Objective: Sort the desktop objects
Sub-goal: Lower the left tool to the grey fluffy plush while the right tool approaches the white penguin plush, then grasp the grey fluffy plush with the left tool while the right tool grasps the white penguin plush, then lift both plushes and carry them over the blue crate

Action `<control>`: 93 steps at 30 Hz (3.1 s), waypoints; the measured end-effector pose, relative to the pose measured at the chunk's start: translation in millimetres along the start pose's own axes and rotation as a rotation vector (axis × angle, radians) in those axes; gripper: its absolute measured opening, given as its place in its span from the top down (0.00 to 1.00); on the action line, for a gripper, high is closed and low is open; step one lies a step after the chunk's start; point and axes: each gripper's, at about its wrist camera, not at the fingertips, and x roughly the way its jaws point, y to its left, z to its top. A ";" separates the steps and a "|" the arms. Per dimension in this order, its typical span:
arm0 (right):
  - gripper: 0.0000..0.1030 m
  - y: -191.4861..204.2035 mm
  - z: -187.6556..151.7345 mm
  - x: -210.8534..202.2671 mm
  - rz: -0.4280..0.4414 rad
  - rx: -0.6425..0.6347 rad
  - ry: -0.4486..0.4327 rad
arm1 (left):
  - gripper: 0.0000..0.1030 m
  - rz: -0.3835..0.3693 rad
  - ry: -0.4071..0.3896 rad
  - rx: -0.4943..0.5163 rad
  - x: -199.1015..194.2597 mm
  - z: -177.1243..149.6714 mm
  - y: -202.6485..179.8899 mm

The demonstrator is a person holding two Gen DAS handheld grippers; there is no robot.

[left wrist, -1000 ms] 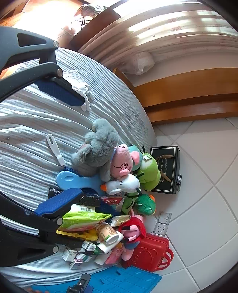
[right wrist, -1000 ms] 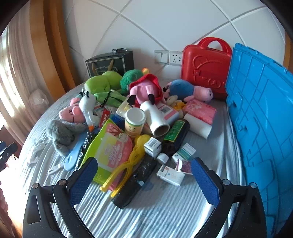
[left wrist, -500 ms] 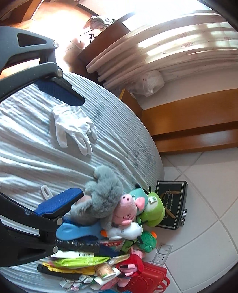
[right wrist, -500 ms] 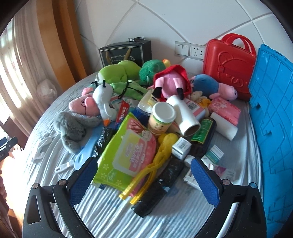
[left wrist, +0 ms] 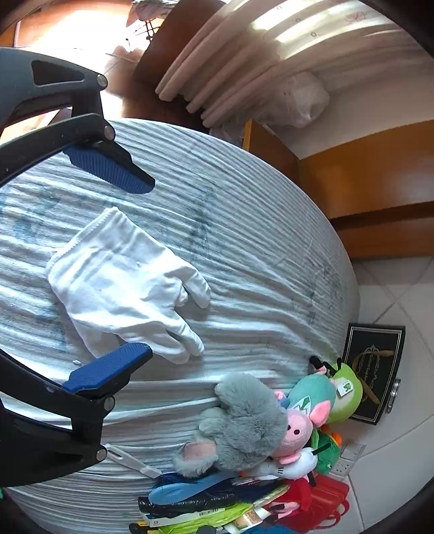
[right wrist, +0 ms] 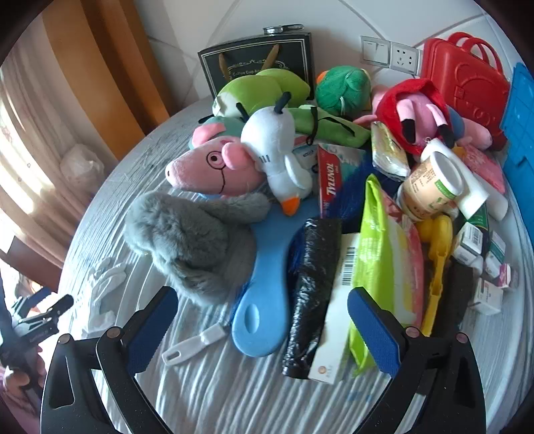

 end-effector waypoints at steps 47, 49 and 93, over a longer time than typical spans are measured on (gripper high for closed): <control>0.17 -16.7 99.2 85.4 -0.149 0.001 0.025 | 0.34 -0.221 0.128 0.222 112.2 132.1 -117.6; 0.19 -20.0 103.5 91.5 -0.147 0.001 0.030 | 0.34 -0.234 0.153 0.170 123.0 136.8 -115.4; 0.61 -76.0 34.8 -208.9 -0.092 -0.078 -0.521 | 0.73 -0.232 -0.515 0.156 -198.3 94.0 -255.6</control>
